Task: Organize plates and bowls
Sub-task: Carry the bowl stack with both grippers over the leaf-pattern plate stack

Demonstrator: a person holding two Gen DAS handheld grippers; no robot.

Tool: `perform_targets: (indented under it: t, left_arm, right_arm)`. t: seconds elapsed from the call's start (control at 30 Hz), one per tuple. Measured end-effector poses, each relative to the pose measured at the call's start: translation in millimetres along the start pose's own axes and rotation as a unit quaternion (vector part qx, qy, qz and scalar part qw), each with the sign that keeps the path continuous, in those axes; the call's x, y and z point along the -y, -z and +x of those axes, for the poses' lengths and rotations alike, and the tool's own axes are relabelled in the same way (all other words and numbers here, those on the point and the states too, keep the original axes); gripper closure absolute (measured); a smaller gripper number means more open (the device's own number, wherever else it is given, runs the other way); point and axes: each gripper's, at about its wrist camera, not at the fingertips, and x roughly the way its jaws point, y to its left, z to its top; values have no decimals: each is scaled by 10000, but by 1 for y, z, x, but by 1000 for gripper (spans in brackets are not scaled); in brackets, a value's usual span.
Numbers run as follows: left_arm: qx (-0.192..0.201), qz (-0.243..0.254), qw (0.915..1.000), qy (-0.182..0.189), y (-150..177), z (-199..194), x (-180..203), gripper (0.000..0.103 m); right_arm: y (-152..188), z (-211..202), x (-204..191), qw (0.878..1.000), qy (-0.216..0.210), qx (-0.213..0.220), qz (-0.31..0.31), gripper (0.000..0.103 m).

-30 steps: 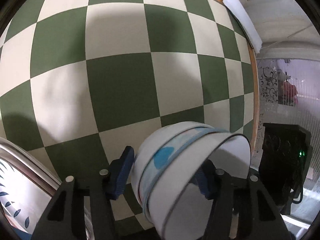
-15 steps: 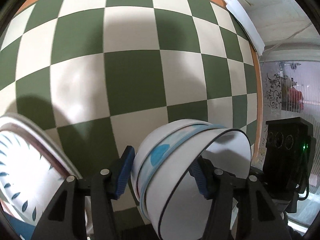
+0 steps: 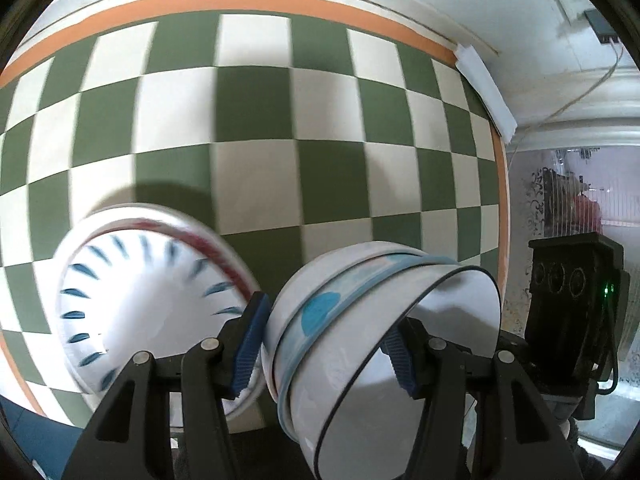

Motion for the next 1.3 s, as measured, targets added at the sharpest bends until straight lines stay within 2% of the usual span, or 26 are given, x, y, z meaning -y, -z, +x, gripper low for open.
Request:
perform_targets:
  t: [0.33, 0.63, 0.8, 1.3]
  left_arm:
    - [123, -398, 9991, -36, 6, -25, -79, 50]
    - [64, -762, 9971, 3, 6, -19, -130, 50]
    - [41, -880, 9961, 79, 6, -16, -145, 50]
    - [58, -874, 9961, 77, 4, -14, -152, 50]
  right_arm:
    - [8, 60, -52, 9991, -78, -363, -215, 53]
    - [4, 118, -74, 9969, 45, -700, -355, 53]
    - [-1, 130, -79, 9960, 157, -788, -396, 53]
    - [-7, 141, -88, 9946, 328, -902, -403, 53]
